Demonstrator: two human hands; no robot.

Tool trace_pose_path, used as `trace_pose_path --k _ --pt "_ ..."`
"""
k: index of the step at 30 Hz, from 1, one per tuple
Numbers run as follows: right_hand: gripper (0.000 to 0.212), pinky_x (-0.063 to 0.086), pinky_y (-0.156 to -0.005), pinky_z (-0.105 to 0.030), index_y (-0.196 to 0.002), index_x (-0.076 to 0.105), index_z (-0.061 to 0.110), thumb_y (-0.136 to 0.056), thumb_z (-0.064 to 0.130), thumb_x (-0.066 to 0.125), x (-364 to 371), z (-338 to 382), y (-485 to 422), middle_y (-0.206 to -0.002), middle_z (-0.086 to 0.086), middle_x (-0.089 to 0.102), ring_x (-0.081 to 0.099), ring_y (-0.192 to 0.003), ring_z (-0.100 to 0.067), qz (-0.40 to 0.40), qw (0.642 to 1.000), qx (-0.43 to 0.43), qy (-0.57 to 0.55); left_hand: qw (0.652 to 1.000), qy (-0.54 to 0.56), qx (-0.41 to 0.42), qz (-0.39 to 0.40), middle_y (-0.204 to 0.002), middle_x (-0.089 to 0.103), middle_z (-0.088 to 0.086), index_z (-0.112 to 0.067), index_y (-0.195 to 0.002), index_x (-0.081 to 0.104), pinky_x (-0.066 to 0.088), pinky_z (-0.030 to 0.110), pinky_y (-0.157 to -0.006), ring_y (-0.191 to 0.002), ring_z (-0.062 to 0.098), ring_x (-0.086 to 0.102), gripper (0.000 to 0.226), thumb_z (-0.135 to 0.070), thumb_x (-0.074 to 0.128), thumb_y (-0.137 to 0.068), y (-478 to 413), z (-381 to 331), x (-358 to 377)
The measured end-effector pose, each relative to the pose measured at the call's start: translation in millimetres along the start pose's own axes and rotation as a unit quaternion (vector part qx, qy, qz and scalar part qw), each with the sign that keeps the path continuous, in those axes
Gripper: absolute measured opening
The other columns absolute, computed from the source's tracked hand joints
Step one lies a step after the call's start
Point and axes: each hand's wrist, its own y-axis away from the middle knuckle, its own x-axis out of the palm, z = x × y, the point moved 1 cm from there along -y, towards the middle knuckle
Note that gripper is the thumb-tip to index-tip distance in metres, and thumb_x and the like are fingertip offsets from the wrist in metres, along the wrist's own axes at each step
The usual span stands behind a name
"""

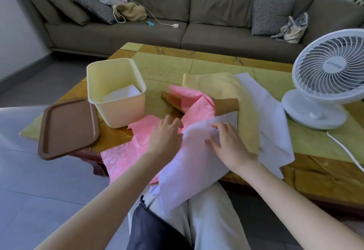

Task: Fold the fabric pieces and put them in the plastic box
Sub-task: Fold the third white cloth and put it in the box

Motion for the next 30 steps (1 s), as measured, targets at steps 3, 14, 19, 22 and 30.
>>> trace_pose_path --k 3,14,19,22,30 --pt "0.057 0.036 -0.103 -0.031 -0.141 0.031 0.014 -0.092 0.027 0.057 0.3 -15.4 19.6 -0.137 -0.007 0.039 0.039 -0.126 -0.023 0.032 0.999 0.026 -0.007 0.998 0.018 0.036 0.049 -0.127 0.042 0.001 -0.022 -0.128 0.043 0.042 0.03 -0.081 -0.116 0.02 0.044 0.047 -0.042 0.057 -0.087 9.9 -25.9 11.3" --pt "0.067 0.024 -0.113 -0.037 -0.149 0.016 0.018 -0.094 0.031 0.053 5.7 -72.4 38.7 -0.156 -0.006 0.014 0.017 -0.144 -0.023 0.123 0.982 0.14 -0.001 0.987 -0.04 0.006 0.158 -0.11 0.044 0.014 -0.009 -0.123 0.035 0.035 0.037 -0.059 -0.079 0.035 0.055 0.045 0.007 0.042 -0.082 6.3 -43.4 43.3" --pt "0.068 0.027 -0.112 -0.038 -0.151 0.012 0.021 -0.095 0.024 0.051 17.7 -73.2 12.6 -0.158 -0.006 0.009 0.017 -0.144 -0.023 0.146 0.982 0.116 0.002 0.988 -0.11 -0.01 0.11 -0.117 0.046 0.014 -0.007 -0.126 0.035 0.041 0.041 -0.068 -0.097 0.038 0.059 0.044 0.009 0.04 -0.086 -30.1 -25.2 46.1" --pt "0.069 0.036 -0.103 -0.035 -0.149 0.011 0.022 -0.094 0.015 0.05 20.1 -67.6 -9.2 -0.155 -0.007 0.019 0.03 -0.137 -0.026 0.147 0.984 0.098 -0.011 0.984 -0.146 -0.039 0.091 -0.126 0.044 0.012 -0.006 -0.132 0.032 0.044 0.04 -0.075 -0.106 0.036 0.058 0.046 0.007 0.04 -0.088 -56.5 -5.9 48.1" --pt "0.072 0.044 -0.096 -0.038 -0.15 0.007 0.017 -0.091 0.005 0.046 22.2 -65.7 -76.3 -0.144 -0.017 0.037 0.046 -0.123 -0.034 0.171 0.972 0.159 -0.007 0.988 -0.116 -0.069 0.076 -0.131 0.042 0.016 0.0 -0.129 0.035 0.042 0.037 -0.083 -0.112 0.035 0.051 0.039 -0.005 0.041 -0.09 -110.4 20.2 57.8"
